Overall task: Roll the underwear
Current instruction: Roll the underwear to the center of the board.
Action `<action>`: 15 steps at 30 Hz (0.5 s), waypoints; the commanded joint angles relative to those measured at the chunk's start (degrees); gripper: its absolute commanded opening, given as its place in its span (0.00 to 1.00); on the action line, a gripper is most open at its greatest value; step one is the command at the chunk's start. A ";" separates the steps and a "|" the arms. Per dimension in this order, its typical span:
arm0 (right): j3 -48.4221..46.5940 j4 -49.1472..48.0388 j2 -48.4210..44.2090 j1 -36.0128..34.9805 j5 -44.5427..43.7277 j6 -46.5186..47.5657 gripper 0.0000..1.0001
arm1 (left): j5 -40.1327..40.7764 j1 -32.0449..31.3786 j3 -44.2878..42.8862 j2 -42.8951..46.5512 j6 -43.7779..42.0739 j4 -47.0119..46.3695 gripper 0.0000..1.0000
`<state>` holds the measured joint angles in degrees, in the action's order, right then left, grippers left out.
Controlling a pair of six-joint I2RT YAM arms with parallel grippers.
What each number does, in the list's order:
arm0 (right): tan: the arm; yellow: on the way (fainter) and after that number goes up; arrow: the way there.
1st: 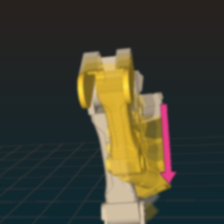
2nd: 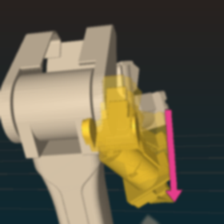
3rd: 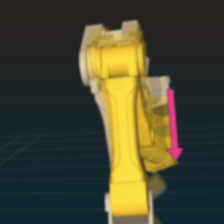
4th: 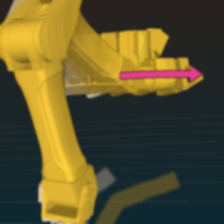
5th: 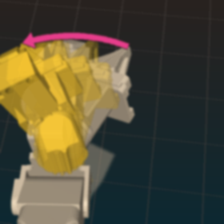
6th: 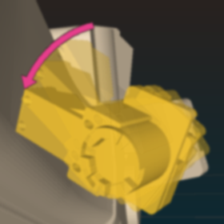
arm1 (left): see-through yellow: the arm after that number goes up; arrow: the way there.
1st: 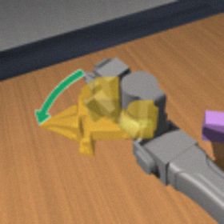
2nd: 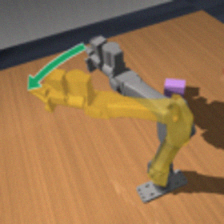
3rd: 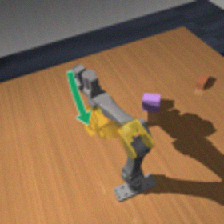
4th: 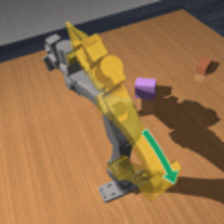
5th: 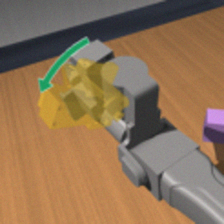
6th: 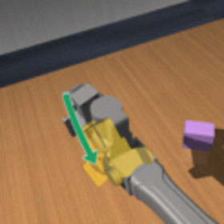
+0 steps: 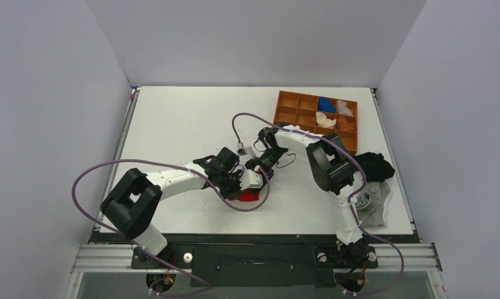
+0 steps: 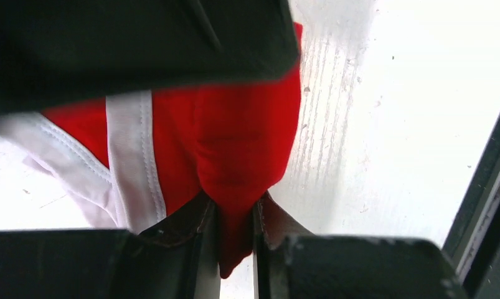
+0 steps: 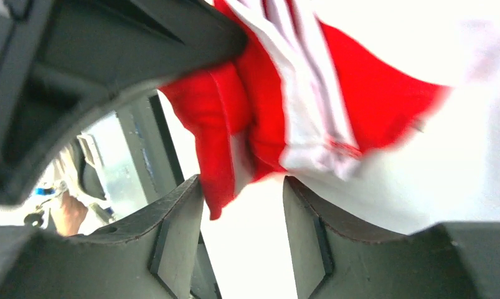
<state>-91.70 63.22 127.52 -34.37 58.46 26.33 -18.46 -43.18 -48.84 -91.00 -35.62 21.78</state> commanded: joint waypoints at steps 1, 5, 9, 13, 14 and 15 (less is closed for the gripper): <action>1.67 -4.99 -5.63 4.09 -2.95 1.42 0.46 | -9.44 3.96 -2.09 -3.73 -4.03 10.74 0.00; 3.10 -6.72 -6.69 5.67 -3.32 0.35 0.47 | -12.49 6.86 -3.98 -6.94 -5.96 14.03 0.00; 3.53 -7.64 -7.04 6.35 -3.76 -0.05 0.47 | -15.86 9.68 -8.87 -11.35 -7.46 20.06 0.00; 4.32 -8.54 -8.01 6.32 -3.82 -0.10 0.47 | -19.88 12.62 -14.10 -16.87 -8.35 26.36 0.00; 4.86 -8.81 -8.27 6.40 -3.77 -0.12 0.47 | -21.05 13.85 -15.02 -18.50 -8.75 27.51 0.00; 5.08 -9.43 -8.92 6.41 -3.82 -0.35 0.47 | -21.64 14.36 -16.76 -19.47 -9.07 29.90 0.00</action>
<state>-87.85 56.49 123.92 -27.79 54.37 25.93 -38.46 -31.68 -62.89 -104.84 -41.56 39.42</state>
